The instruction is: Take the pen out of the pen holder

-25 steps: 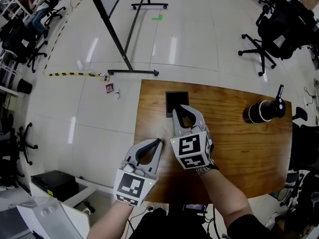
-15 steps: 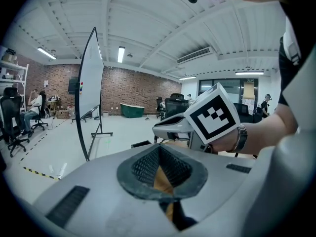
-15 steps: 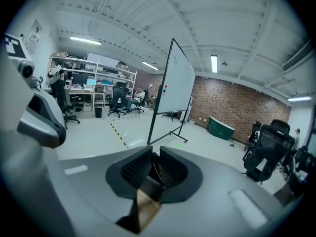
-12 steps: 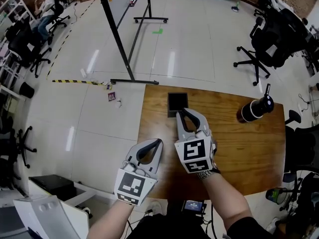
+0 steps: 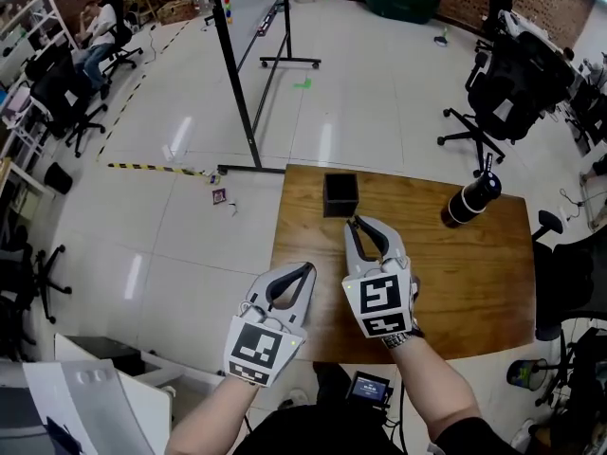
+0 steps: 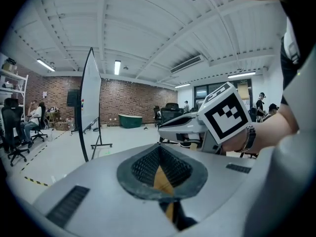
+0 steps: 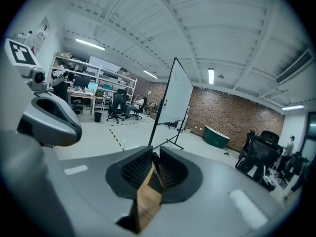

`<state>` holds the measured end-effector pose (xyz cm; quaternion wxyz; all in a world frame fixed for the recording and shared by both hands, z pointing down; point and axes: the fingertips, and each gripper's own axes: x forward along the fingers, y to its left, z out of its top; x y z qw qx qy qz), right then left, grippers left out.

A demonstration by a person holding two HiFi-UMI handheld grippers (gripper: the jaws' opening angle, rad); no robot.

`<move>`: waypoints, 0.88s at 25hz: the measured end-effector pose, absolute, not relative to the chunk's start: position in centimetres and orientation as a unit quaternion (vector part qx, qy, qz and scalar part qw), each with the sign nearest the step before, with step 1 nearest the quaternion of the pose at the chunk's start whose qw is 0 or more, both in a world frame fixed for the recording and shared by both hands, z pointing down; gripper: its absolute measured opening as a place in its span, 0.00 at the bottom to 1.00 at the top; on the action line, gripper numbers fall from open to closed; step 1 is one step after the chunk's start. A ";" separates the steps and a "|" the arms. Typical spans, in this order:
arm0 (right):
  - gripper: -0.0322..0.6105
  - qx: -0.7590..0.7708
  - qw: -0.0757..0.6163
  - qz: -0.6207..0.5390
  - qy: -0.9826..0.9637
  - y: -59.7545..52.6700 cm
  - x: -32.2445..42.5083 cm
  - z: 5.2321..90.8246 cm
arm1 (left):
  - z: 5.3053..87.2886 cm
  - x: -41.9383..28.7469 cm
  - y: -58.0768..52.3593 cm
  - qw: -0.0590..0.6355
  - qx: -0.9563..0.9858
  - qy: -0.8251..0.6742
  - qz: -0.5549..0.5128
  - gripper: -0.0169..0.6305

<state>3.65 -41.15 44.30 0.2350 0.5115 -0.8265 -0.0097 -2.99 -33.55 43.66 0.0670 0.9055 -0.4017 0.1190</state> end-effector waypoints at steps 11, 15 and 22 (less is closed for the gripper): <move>0.12 0.518 0.213 -0.040 -0.827 -28.5 1.6 39.1 | 39.6 -5.9 -22.5 0.027 0.910 -0.401 0.097 0.03; 0.12 0.518 0.205 -0.045 -0.829 -23.6 0.7 37.9 | 38.7 -7.2 -18.1 0.019 0.910 -0.405 0.089 0.03; 0.12 0.510 0.195 -0.045 -0.836 -16.0 -1.5 36.7 | 37.4 -8.7 -11.7 0.009 0.912 -0.402 0.080 0.03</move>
